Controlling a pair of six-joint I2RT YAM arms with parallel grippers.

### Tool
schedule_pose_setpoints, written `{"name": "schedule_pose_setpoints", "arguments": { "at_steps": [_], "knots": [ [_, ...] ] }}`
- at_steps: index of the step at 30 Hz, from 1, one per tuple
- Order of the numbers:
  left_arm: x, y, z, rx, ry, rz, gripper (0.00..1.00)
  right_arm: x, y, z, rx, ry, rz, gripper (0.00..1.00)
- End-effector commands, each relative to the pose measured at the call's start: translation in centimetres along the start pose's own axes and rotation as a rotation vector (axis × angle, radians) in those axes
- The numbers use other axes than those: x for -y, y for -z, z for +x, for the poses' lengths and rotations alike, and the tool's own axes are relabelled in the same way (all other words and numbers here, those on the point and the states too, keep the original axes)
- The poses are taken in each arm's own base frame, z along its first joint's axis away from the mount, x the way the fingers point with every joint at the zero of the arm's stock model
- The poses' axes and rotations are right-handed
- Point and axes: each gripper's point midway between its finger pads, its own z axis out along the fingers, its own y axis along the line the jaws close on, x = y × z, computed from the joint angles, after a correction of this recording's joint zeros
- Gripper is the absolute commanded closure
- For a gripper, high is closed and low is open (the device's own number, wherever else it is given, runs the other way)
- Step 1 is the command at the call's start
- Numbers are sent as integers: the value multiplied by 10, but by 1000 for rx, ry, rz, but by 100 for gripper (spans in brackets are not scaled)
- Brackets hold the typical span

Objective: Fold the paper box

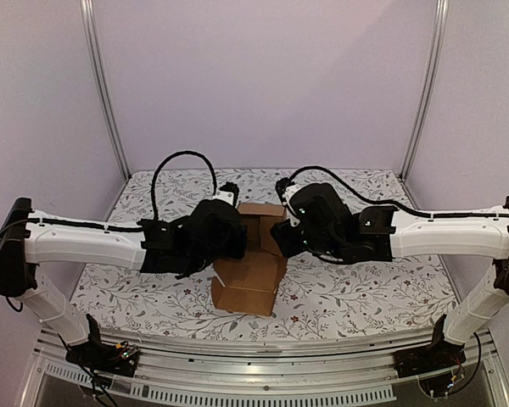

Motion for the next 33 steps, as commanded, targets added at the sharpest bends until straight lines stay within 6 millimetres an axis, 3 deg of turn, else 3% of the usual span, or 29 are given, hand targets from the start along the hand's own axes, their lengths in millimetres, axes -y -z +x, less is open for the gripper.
{"name": "schedule_pose_setpoints", "arguments": {
  "at_steps": [1, 9, 16, 19, 23, 25, 33],
  "knots": [
    [49, 18, -4, 2, 32, 150, 100, -7, -12, -24, 99, -87, 32, 64],
    [50, 23, -3, 11, 50, 142, 100, -10, -25, -25, 129, -104, 80, 75],
    [52, 26, -3, 16, 45, 142, 100, -19, -30, -24, 134, -103, 84, 100],
    [53, 26, -2, 10, 49, 151, 100, -21, -29, -25, 135, -108, 80, 100],
    [55, 31, -4, 14, 56, 177, 72, -15, -29, -24, 139, -103, 109, 100],
    [54, 34, -6, 18, 57, 189, 63, -13, -29, -25, 143, -89, 122, 100],
    [49, 48, -8, 20, 36, 233, 47, -1, -43, -12, 113, -12, 130, 100]
  ]
}}
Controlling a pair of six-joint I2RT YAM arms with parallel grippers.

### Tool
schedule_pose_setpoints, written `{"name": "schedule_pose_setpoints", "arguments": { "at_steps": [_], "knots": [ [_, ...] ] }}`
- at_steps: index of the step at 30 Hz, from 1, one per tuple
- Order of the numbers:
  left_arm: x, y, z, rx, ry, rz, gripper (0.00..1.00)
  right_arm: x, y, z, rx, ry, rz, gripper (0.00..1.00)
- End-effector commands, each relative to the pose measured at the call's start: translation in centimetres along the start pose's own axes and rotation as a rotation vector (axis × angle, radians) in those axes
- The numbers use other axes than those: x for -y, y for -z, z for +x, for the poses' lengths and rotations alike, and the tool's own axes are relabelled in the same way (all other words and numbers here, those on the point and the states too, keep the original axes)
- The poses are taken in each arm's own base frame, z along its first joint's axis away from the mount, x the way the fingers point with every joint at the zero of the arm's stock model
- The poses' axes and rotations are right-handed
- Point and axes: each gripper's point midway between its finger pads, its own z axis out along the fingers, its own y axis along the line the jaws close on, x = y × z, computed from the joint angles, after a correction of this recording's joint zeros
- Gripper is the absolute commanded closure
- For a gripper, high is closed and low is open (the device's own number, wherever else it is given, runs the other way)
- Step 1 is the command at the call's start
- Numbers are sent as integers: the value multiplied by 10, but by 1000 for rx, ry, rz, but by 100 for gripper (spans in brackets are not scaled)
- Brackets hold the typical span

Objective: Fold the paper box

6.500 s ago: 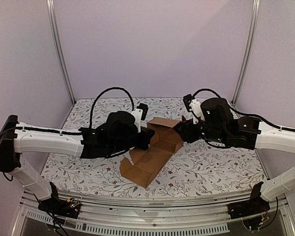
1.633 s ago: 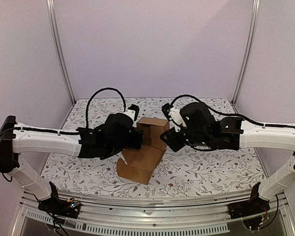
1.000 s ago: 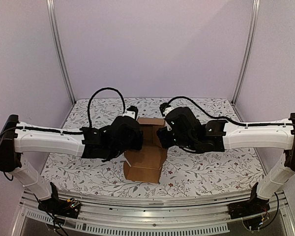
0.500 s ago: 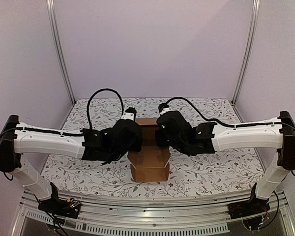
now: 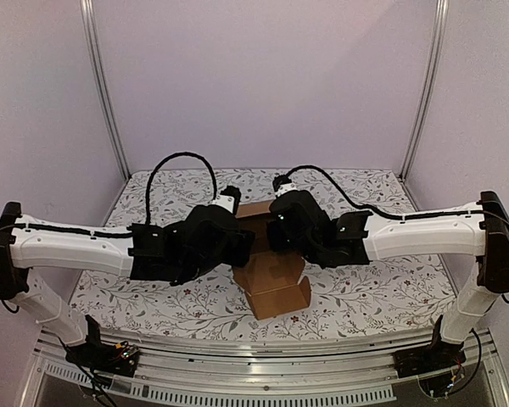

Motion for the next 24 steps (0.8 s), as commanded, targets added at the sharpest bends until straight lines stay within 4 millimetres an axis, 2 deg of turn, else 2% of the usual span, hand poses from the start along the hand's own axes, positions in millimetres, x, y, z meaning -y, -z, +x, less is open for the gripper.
{"name": "schedule_pose_setpoints", "arguments": {
  "at_steps": [1, 4, 6, 11, 15, 20, 24],
  "knots": [
    [27, 20, -9, 24, 10, 163, 45, -19, -12, 4, 7, 38, -102, 100],
    [24, 28, -10, 23, -7, 221, 44, -15, -24, 8, 28, 46, -162, 100],
    [23, 34, -12, 35, -16, 263, 43, -21, -27, 11, 63, 88, -233, 100],
    [15, 41, -20, 60, 7, 327, 44, -32, -38, 35, 123, 238, -362, 100],
    [7, 28, -18, 38, 19, 337, 54, -42, -41, 48, 172, 286, -459, 100],
    [-1, 4, -11, -4, 57, 359, 74, -47, -44, 65, 261, 363, -495, 100],
    [-7, -14, -4, -32, 61, 339, 80, -47, -50, 75, 273, 354, -508, 100]
  ]
}}
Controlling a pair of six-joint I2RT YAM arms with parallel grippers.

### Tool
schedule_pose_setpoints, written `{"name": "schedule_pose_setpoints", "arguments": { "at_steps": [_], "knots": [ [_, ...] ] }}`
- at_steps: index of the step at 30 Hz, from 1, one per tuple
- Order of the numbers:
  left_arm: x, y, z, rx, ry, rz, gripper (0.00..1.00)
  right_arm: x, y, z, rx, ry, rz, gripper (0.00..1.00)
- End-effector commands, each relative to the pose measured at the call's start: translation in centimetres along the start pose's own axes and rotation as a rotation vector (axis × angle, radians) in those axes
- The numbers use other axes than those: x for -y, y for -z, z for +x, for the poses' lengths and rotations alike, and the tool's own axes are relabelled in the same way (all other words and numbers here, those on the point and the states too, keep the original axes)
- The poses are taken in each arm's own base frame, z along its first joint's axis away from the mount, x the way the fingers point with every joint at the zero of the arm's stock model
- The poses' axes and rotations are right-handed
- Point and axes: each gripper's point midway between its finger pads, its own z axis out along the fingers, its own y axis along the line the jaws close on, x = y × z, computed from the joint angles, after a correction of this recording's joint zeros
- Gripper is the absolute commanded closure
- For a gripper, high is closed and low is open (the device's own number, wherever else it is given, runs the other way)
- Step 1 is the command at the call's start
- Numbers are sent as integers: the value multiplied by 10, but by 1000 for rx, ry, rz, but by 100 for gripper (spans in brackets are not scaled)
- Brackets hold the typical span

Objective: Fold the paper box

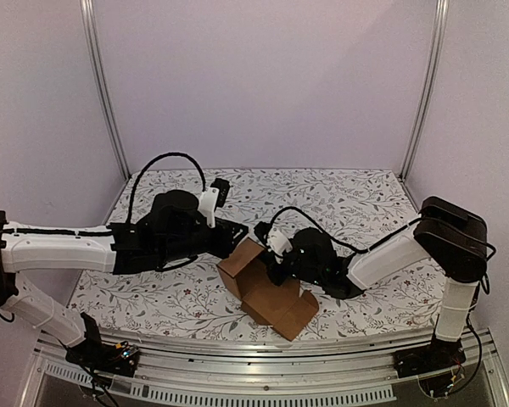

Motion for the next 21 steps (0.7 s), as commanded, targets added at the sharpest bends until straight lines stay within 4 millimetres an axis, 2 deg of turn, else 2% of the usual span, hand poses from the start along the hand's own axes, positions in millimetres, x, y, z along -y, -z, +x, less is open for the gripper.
{"name": "schedule_pose_setpoints", "arguments": {
  "at_steps": [1, 7, 14, 18, 21],
  "knots": [
    [-6, -18, 14, -50, 5, 27, 82, -3, -3, -10, 118, 30, -27, 100],
    [-24, -35, 38, -113, 10, -27, 90, 0, -8, 2, 128, 2, -23, 100],
    [-38, -52, 64, -182, 15, -65, 94, 3, -10, 12, 131, -21, -19, 100],
    [-44, -57, 70, -195, 16, -83, 94, 3, -12, 19, 122, -31, -18, 100],
    [-48, -60, 77, -211, 14, -97, 95, 4, -13, 25, 117, -38, -11, 92]
  ]
}}
